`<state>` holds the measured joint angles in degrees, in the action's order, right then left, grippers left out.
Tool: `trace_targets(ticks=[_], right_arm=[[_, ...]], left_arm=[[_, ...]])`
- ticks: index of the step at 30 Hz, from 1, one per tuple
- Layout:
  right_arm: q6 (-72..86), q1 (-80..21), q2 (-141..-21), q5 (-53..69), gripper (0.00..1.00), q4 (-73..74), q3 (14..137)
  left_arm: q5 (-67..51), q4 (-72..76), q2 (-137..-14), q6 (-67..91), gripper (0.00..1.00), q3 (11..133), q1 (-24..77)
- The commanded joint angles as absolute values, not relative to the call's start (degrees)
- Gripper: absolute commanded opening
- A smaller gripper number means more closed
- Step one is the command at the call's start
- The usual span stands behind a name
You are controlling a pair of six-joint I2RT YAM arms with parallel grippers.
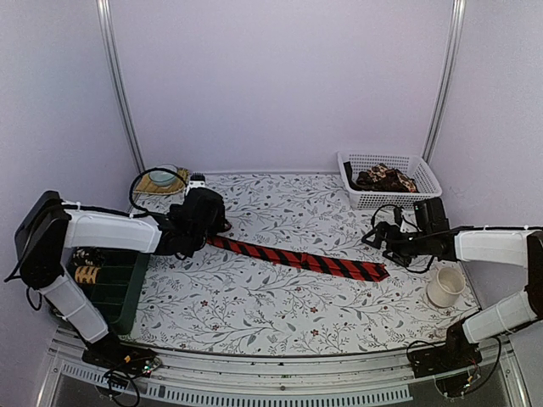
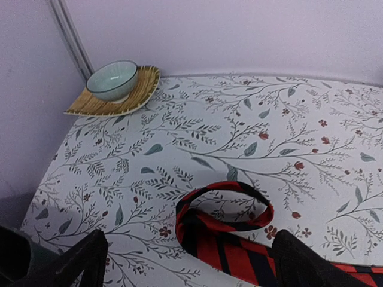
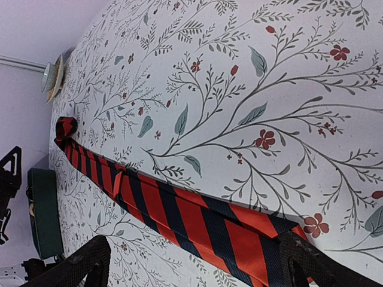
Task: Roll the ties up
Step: Flatten out the tie at the center of the board.
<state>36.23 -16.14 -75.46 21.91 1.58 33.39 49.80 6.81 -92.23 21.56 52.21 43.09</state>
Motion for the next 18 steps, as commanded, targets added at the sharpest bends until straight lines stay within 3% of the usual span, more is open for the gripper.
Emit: trace_targets(ticks=[1, 18], right_arm=[[36.3, -17.0, -77.4, 21.1, 0.98, 0.2, 32.8], [35.7, -18.0, -83.5, 21.9, 0.96, -0.4, 31.7]], left_arm=[[53.8, -2.0, -90.7, 35.5, 1.00, 50.1, 42.1], [51.0, 4.9, -81.8, 30.5, 1.00, 48.5, 38.9]])
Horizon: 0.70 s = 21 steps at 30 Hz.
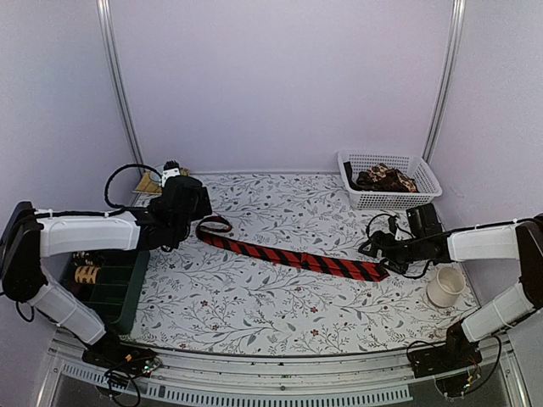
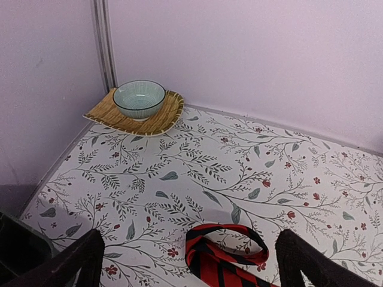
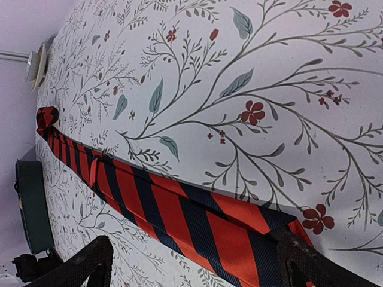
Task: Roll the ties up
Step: Flatten out the tie at the center of the board.
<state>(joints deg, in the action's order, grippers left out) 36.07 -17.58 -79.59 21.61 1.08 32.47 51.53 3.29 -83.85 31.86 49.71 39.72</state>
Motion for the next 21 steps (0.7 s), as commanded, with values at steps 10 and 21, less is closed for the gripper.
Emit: trace_targets(ticks=[10, 21], right_arm=[[35.5, -18.1, -90.1, 15.2, 1.00, 4.9, 36.6], [38.3, -7.2, -95.4, 14.6, 1.00, 16.3, 48.8]], left_arm=[[50.5, 5.4, -74.8, 28.8, 1.00, 45.5, 37.7], [47.2, 5.6, -70.2, 28.3, 1.00, 42.6, 35.3]])
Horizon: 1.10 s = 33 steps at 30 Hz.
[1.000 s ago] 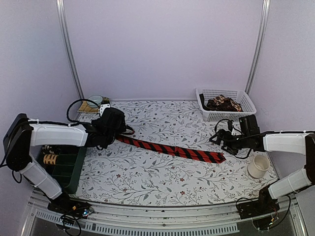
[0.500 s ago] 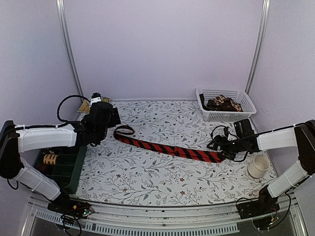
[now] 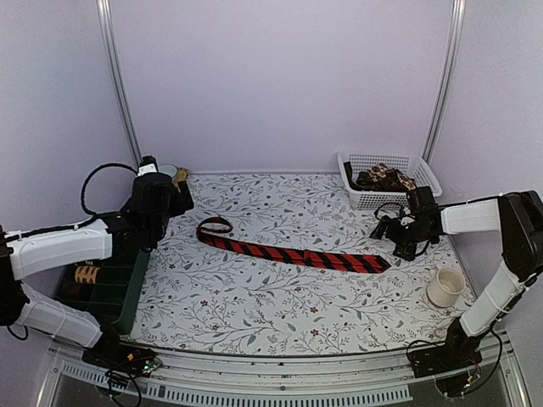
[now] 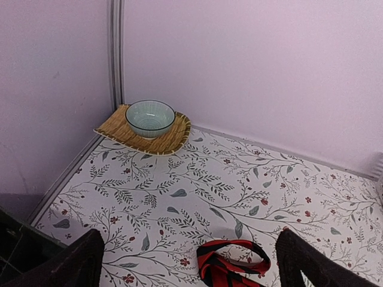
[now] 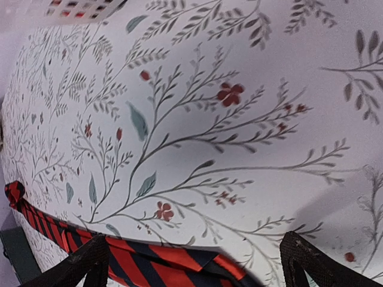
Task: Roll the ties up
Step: Flatten out the tie at the center of the board.
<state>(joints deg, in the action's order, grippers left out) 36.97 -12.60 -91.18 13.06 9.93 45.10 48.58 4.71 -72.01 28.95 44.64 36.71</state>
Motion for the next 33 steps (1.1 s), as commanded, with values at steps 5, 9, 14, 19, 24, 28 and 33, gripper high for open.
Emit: trace_targets(ticks=[5, 9, 14, 19, 24, 28, 33], right_arm=[[38.7, -1.2, -95.4, 17.0, 1.00, 18.2, 51.6], [35.7, -5.7, -91.4, 18.9, 1.00, 17.0, 52.9], [30.1, -15.4, -92.3, 14.1, 1.00, 24.0, 59.6], [26.1, -23.4, -95.4, 14.0, 0.99, 27.6, 63.3], [24.8, -27.3, -99.1, 15.0, 0.98, 29.6, 63.5], [24.3, -27.6, -101.2, 16.0, 0.98, 29.3, 62.4], [21.7, -27.7, -105.4, 17.0, 0.98, 30.7, 63.1]], left_arm=[[45.2, 7.0, -68.6, 28.0, 1.00, 40.4, 34.1], [43.9, 7.1, -68.2, 27.2, 1.00, 40.2, 33.6], [42.2, 7.0, -68.0, 26.4, 1.00, 41.0, 32.5], [40.7, 5.9, -67.5, 26.4, 1.00, 41.8, 32.0], [40.5, 5.0, -66.7, 26.4, 1.00, 42.0, 31.7], [40.4, 5.0, -66.8, 26.0, 1.00, 42.0, 31.5], [39.3, 5.1, -67.5, 26.4, 1.00, 42.2, 31.1]])
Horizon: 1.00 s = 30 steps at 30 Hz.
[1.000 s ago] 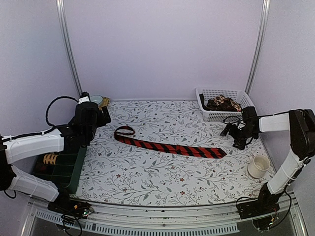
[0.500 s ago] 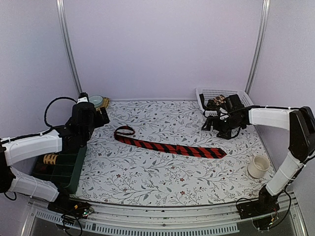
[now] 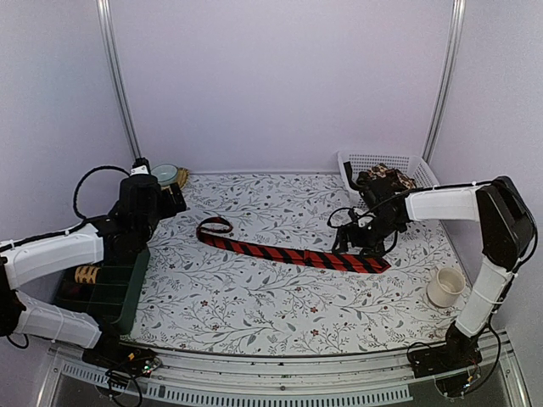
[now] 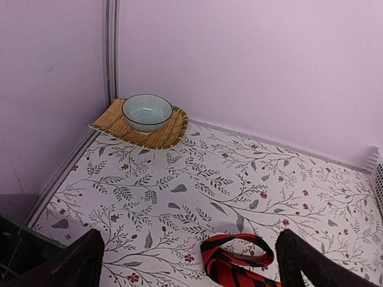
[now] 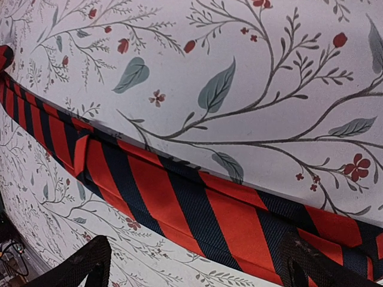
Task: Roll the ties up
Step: Flatten out the tie at the center of the board.
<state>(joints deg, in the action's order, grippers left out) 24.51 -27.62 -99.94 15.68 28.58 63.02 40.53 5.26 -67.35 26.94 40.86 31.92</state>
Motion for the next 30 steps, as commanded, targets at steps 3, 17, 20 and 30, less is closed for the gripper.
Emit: trace_targets(ticks=[3, 17, 20, 30], right_arm=[[20.9, -27.6, -107.8, 17.0, 0.98, 31.1, 63.8], [18.9, -21.5, -110.6, 10.2, 0.98, 36.9, 64.0], [18.2, -18.8, -109.7, 8.2, 1.00, 37.7, 63.9], [17.5, -10.3, -108.8, 0.3, 1.00, 40.1, 65.5]], left_arm=[[38.9, 5.4, -68.1, 26.8, 1.00, 42.3, 30.8], [36.8, 5.6, -73.4, 27.8, 1.00, 46.3, 28.7], [35.7, 5.7, -75.4, 28.4, 1.00, 47.5, 28.3], [30.8, 7.0, -80.4, 30.9, 1.00, 49.7, 28.3]])
